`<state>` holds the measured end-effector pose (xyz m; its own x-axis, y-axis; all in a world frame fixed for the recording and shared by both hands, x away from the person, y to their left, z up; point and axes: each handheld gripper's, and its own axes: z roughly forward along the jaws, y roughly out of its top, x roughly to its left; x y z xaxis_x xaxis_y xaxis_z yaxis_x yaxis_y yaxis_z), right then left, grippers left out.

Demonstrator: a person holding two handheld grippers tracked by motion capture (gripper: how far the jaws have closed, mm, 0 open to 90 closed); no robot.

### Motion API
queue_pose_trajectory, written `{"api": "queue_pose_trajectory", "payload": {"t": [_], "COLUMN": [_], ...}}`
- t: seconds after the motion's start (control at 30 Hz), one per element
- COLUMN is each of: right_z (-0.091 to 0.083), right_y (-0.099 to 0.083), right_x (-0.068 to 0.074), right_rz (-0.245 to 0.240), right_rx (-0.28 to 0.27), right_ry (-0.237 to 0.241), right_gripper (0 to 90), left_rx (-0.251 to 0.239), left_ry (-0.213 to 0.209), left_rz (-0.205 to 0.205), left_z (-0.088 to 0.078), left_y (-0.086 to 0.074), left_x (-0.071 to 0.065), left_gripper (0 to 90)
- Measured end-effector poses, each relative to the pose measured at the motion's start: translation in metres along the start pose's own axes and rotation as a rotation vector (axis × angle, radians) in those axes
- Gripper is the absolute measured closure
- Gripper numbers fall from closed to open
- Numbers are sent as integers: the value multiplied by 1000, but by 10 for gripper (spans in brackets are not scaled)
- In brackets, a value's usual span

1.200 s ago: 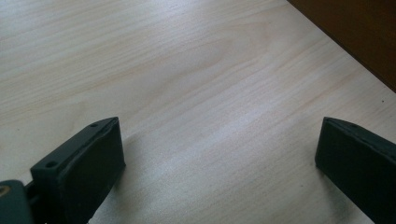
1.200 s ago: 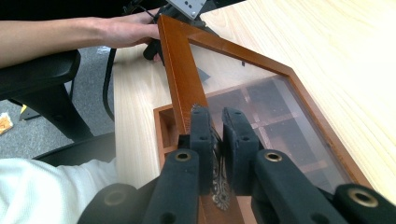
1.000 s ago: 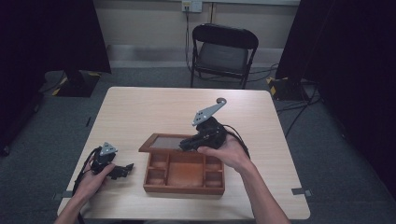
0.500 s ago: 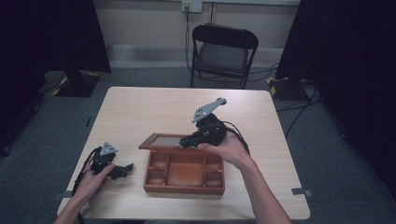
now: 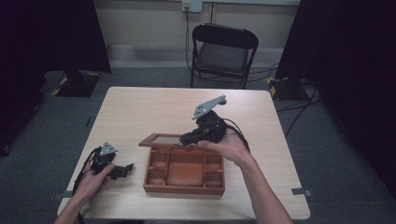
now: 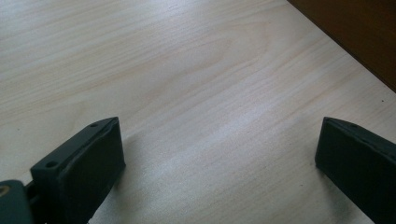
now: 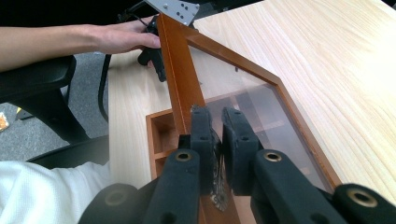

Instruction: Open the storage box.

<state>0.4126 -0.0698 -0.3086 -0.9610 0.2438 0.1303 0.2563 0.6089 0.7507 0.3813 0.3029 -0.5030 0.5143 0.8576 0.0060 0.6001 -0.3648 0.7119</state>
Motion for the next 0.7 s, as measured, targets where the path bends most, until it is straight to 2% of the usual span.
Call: {"api": "queue_pose_trajectory", "payload": {"t": [0.7], "right_z": [-3], "right_y": [5], "right_x": [-4], "right_rz": [0], "right_rx": [-1], "right_ry": [-8], "right_gripper": [840], "left_rx": [0], "left_ry": [0], "left_rz": [-1], "left_z": [0], "left_y": [0], "left_x": [0], "left_gripper": [5]}}
